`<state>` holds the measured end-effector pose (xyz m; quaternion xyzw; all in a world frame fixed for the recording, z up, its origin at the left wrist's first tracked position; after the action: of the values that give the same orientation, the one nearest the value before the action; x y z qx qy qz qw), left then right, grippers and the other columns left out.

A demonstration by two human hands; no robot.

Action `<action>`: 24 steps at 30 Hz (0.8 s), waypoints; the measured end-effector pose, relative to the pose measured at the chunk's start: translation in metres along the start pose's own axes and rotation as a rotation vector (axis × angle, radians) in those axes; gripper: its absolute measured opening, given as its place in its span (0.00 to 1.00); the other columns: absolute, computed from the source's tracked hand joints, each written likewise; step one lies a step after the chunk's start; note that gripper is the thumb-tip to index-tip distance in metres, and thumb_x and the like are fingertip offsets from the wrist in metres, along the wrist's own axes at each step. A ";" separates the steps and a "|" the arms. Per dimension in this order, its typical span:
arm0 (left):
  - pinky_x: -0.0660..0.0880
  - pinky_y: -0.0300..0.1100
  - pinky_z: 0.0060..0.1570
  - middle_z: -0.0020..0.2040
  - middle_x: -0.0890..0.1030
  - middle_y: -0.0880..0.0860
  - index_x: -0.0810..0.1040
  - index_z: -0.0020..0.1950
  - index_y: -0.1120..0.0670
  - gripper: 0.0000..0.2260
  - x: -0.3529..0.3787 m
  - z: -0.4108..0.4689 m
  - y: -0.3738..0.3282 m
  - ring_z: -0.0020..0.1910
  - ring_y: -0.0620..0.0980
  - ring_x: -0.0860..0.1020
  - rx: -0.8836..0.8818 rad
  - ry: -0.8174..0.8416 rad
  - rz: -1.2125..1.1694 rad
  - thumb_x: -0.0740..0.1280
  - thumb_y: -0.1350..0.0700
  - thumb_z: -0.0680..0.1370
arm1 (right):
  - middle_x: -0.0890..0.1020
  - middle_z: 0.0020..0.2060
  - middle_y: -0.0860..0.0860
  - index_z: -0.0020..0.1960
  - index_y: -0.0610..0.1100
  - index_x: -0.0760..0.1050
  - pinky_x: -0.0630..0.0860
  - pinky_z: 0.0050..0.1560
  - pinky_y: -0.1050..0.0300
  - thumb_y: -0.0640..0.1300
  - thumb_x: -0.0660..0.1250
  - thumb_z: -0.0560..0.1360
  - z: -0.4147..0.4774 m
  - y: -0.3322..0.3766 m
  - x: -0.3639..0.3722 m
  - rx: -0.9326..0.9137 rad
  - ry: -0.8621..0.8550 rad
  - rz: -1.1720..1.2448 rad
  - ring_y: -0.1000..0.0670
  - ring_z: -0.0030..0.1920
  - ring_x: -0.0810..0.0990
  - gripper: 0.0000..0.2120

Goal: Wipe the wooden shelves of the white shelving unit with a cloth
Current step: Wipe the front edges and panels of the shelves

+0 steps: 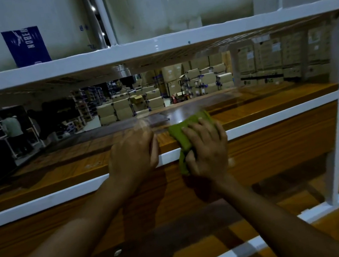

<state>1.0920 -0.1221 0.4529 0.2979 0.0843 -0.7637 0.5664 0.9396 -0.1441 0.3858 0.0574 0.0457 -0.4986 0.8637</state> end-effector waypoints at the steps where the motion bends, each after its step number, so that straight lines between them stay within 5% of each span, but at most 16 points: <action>1: 0.61 0.40 0.31 0.36 0.77 0.54 0.78 0.44 0.54 0.11 -0.001 -0.002 -0.003 0.33 0.52 0.73 0.016 -0.003 0.045 0.60 0.52 0.79 | 0.82 0.56 0.42 0.60 0.42 0.78 0.62 0.70 0.44 0.51 0.56 0.75 0.010 -0.006 -0.008 0.056 -0.011 0.004 0.41 0.61 0.77 0.22; 4: 0.60 0.41 0.34 0.38 0.78 0.56 0.78 0.45 0.56 0.10 0.002 -0.005 -0.009 0.36 0.54 0.74 0.035 0.002 0.137 0.60 0.53 0.79 | 0.78 0.34 0.48 0.39 0.46 0.76 0.69 0.52 0.49 0.53 0.54 0.76 0.040 -0.010 -0.009 0.280 0.093 -0.033 0.46 0.39 0.76 0.16; 6: 0.63 0.42 0.33 0.38 0.79 0.57 0.78 0.44 0.56 0.11 0.005 -0.005 -0.007 0.36 0.55 0.75 0.010 0.007 0.112 0.60 0.53 0.79 | 0.73 0.28 0.51 0.33 0.49 0.71 0.68 0.44 0.51 0.56 0.50 0.77 0.057 0.014 0.015 0.258 0.277 -0.151 0.47 0.32 0.74 0.21; 9: 0.71 0.44 0.33 0.38 0.80 0.58 0.78 0.44 0.57 0.13 0.001 -0.008 0.001 0.35 0.56 0.76 -0.037 -0.005 -0.017 0.57 0.53 0.79 | 0.78 0.33 0.51 0.38 0.49 0.78 0.66 0.39 0.54 0.59 0.51 0.80 0.061 0.047 0.051 0.093 0.509 -0.185 0.47 0.35 0.77 0.24; 12: 0.69 0.46 0.31 0.36 0.78 0.58 0.77 0.42 0.57 0.12 -0.001 -0.014 -0.004 0.33 0.57 0.74 0.038 0.002 -0.017 0.58 0.54 0.79 | 0.82 0.37 0.51 0.46 0.49 0.82 0.61 0.37 0.56 0.59 0.52 0.82 0.060 0.052 0.039 -0.058 0.484 -0.002 0.48 0.37 0.79 0.23; 15: 0.70 0.46 0.34 0.42 0.81 0.58 0.79 0.47 0.58 0.14 0.007 -0.018 -0.011 0.38 0.57 0.77 0.146 0.081 0.094 0.57 0.52 0.79 | 0.86 0.49 0.50 0.59 0.50 0.82 0.68 0.43 0.58 0.58 0.54 0.82 0.047 0.040 0.016 -0.203 0.457 0.143 0.50 0.46 0.80 0.21; 17: 0.74 0.47 0.39 0.49 0.82 0.60 0.80 0.54 0.60 0.17 0.015 -0.021 -0.013 0.44 0.58 0.80 0.214 0.148 0.118 0.56 0.50 0.79 | 0.85 0.52 0.48 0.60 0.47 0.81 0.70 0.50 0.54 0.56 0.56 0.81 0.037 0.001 0.002 -0.141 0.387 0.073 0.48 0.50 0.80 0.20; 20: 0.79 0.48 0.46 0.56 0.82 0.60 0.77 0.63 0.60 0.21 0.018 -0.023 -0.018 0.53 0.58 0.81 0.287 0.200 0.069 0.55 0.49 0.80 | 0.83 0.47 0.46 0.52 0.43 0.80 0.63 0.57 0.54 0.53 0.55 0.81 0.027 -0.064 -0.027 0.165 0.172 -0.052 0.44 0.51 0.79 0.19; 24: 0.78 0.45 0.39 0.56 0.82 0.57 0.77 0.65 0.58 0.21 0.012 -0.020 -0.025 0.50 0.56 0.82 0.318 0.203 0.036 0.56 0.48 0.79 | 0.82 0.49 0.45 0.51 0.44 0.80 0.60 0.72 0.43 0.51 0.56 0.80 0.020 -0.054 -0.033 0.550 -0.011 -0.069 0.43 0.57 0.78 0.16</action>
<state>1.0740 -0.1140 0.4249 0.4608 0.0138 -0.7230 0.5145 0.8767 -0.1454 0.4068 0.2856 -0.0940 -0.5215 0.7985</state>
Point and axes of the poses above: each hand's wrist, its own z-axis towards the middle knuckle, its own x-axis out of the palm, y = z × x, the point moved 10 cm from there along z, towards the middle knuckle
